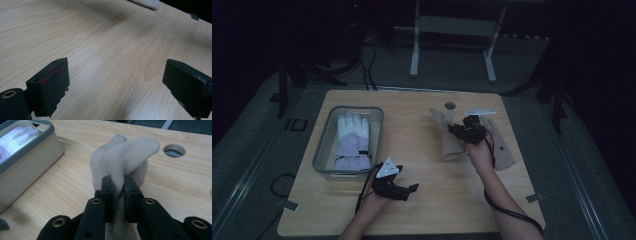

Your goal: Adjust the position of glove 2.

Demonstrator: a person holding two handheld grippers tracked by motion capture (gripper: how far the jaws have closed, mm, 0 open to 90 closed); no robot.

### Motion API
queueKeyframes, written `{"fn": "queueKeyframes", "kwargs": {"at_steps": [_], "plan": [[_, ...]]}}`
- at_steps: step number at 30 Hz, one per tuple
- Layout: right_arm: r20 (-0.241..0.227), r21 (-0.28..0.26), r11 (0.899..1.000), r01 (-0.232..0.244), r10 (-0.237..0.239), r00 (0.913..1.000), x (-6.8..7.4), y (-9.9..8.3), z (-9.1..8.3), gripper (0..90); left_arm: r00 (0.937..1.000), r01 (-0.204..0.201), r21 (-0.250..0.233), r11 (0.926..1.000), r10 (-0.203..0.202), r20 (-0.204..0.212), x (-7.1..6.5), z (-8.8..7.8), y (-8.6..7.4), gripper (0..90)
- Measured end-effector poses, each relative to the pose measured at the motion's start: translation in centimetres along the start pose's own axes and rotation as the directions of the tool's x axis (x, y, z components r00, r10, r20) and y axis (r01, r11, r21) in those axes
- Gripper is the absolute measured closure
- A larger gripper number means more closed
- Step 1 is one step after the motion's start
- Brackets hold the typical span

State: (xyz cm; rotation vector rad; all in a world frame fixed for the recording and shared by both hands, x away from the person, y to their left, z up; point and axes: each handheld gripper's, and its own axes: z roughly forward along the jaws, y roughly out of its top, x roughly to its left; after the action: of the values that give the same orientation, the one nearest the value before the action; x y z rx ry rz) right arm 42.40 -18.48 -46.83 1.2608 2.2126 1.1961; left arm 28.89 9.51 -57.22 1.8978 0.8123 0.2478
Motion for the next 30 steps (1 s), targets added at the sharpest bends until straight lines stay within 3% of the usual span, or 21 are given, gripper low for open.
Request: {"fn": "queueKeyframes", "kwargs": {"at_steps": [4,9,14,18,20,26,30], "plan": [[0.017,0.006,1.0,0.009,-0.01,0.9998,1.5,-0.8,2.0,80.6,0.9999,-0.002,0.0,1.0,0.002,0.013,0.0,0.0,-0.1,7.5],[0.031,0.093,0.995,-0.025,0.022,0.9993,2.6,-2.9,5.2,80.3,0.9998,-0.001,-0.007,1.0,0.001,0.018,0.1,-0.1,-0.1,7.5],[0.015,0.158,0.987,-0.014,0.012,0.9998,3.3,-4.6,7.0,73.0,0.9996,0.002,-0.006,1.0,-0.002,0.029,0.2,-0.1,-0.3,7.5],[-0.018,0.196,0.981,0.009,-0.005,0.9998,3.8,-5.4,7.7,59.3,0.9992,-0.004,0.0,1.0,0.004,0.039,0.1,0.0,-0.3,7.4],[-0.036,0.188,0.982,0.025,-0.019,0.9992,4.1,-5.7,7.7,55.6,0.9991,-0.007,0.001,1.0,0.007,0.043,0.0,0.0,-0.3,7.5],[-0.057,0.202,0.978,0.05,-0.04,0.9976,5.3,-5.8,7.4,51.0,0.9994,-0.007,0.007,1.0,0.007,0.033,-0.1,0.2,-0.4,7.5],[-0.064,0.181,0.981,0.071,-0.061,0.9961,5.4,-5.3,6.8,48.8,0.9993,-0.016,0.008,0.9998,0.015,0.033,-0.2,0.2,-0.5,7.5]]}}
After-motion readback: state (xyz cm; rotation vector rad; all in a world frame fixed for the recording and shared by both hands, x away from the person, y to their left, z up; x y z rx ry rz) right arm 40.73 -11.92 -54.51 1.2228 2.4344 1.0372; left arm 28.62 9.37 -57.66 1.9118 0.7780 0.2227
